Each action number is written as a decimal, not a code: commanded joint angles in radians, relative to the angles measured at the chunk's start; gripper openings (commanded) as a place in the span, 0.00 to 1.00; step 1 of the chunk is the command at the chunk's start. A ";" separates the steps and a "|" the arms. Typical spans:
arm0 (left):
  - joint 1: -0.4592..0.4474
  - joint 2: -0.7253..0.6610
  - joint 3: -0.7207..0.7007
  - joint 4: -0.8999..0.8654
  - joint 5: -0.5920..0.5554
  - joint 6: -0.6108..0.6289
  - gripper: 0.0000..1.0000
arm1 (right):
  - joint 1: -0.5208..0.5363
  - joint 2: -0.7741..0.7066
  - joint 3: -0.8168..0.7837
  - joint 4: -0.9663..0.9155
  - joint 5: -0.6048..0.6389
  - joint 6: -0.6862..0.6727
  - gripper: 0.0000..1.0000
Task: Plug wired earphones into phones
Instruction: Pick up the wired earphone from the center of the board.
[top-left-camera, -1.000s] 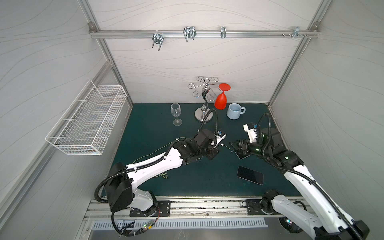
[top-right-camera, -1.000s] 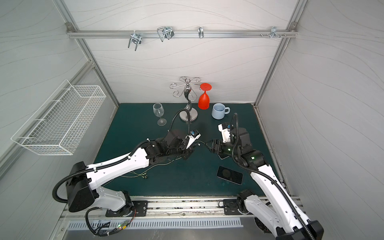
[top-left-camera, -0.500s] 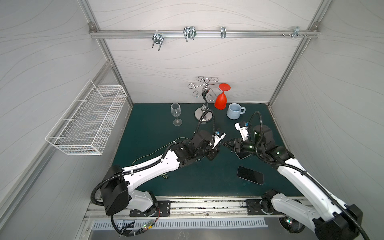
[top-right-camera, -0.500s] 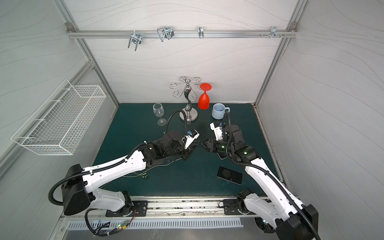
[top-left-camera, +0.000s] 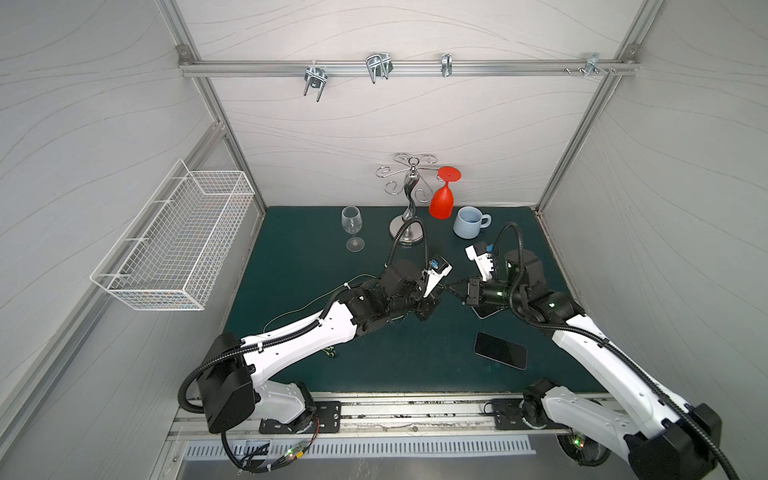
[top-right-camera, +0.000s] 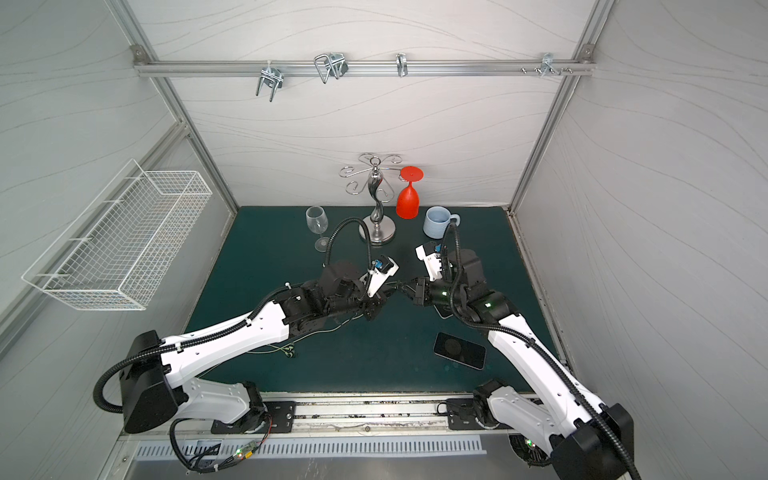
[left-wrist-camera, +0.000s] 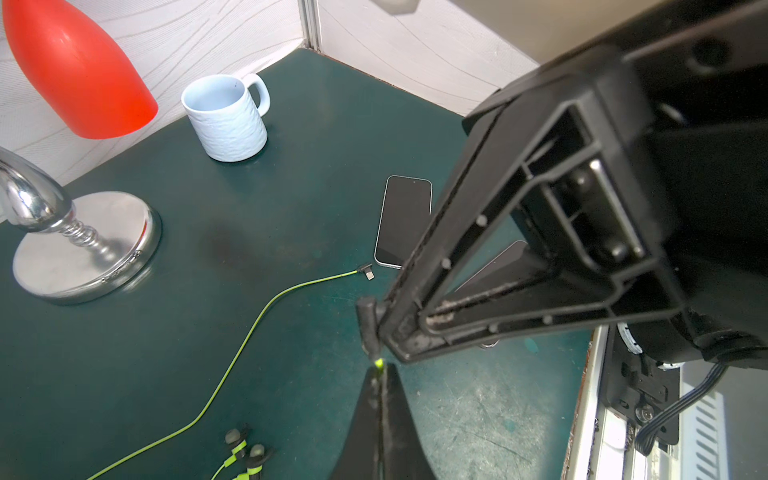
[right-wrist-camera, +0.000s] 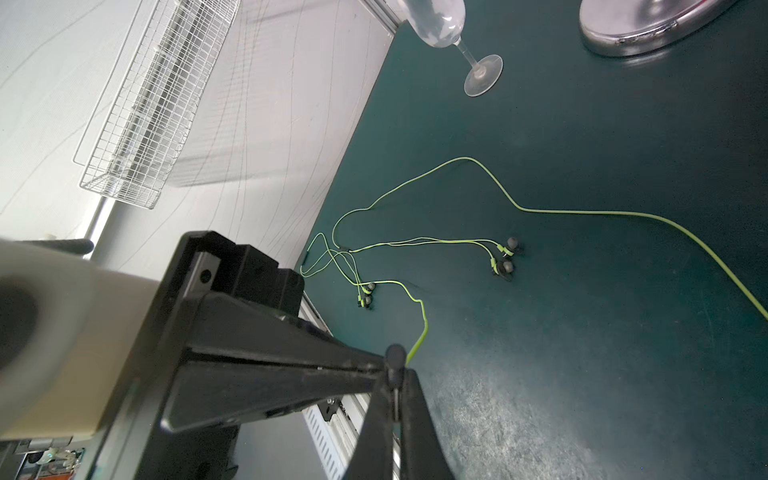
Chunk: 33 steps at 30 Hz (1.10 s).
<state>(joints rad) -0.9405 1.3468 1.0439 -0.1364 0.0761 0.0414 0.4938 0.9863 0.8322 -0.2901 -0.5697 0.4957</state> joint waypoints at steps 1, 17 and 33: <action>-0.003 -0.044 -0.012 0.046 0.076 0.060 0.00 | 0.006 -0.032 -0.008 0.012 -0.031 -0.091 0.00; 0.023 -0.246 -0.118 0.067 0.408 0.241 0.27 | 0.004 -0.236 -0.111 0.020 -0.335 -0.690 0.00; 0.024 -0.223 -0.136 0.136 0.398 0.210 0.23 | 0.029 -0.249 -0.147 0.092 -0.392 -0.707 0.00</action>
<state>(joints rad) -0.9222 1.1236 0.9043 -0.0814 0.4747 0.2497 0.5159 0.7502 0.7025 -0.2066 -0.9260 -0.1673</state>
